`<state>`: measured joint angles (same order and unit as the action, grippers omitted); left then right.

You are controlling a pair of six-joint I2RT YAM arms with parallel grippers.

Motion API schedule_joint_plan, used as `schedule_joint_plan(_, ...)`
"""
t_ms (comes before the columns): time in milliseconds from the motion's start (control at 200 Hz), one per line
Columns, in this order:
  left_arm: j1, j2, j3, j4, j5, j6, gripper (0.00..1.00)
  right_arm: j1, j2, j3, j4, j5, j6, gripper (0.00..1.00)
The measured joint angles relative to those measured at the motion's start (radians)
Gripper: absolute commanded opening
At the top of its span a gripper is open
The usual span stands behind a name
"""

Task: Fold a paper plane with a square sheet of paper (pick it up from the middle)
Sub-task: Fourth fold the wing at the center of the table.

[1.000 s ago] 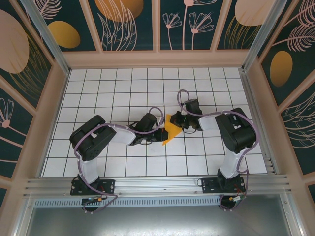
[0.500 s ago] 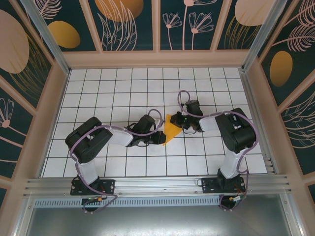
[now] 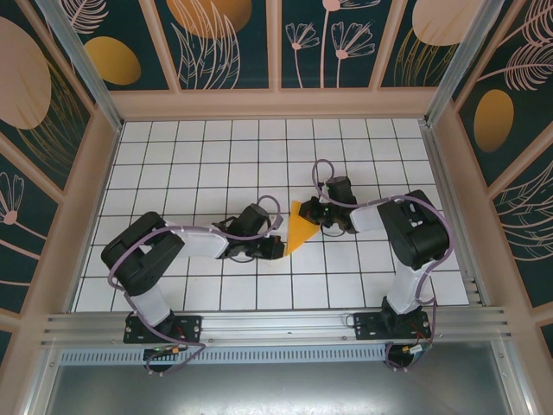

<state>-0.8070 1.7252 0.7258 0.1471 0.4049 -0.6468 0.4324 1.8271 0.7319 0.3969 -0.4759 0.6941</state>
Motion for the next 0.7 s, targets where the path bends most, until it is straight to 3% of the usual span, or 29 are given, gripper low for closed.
schedule_joint_plan(230, -0.003, -0.049, 0.042, -0.137, -0.028, -0.019, 0.04, -0.001, 0.000, -0.010, 0.020, 0.000, 0.004, 0.00)
schedule_joint_plan(455, -0.003, 0.018, 0.167, -0.057, 0.062, -0.061, 0.08, -0.001, 0.002, -0.011, 0.027, -0.001, 0.018, 0.00)
schedule_joint_plan(701, -0.003, 0.122, 0.151, -0.045, 0.090, -0.076, 0.06, -0.001, 0.005, -0.015, 0.041, -0.001, 0.019, 0.00)
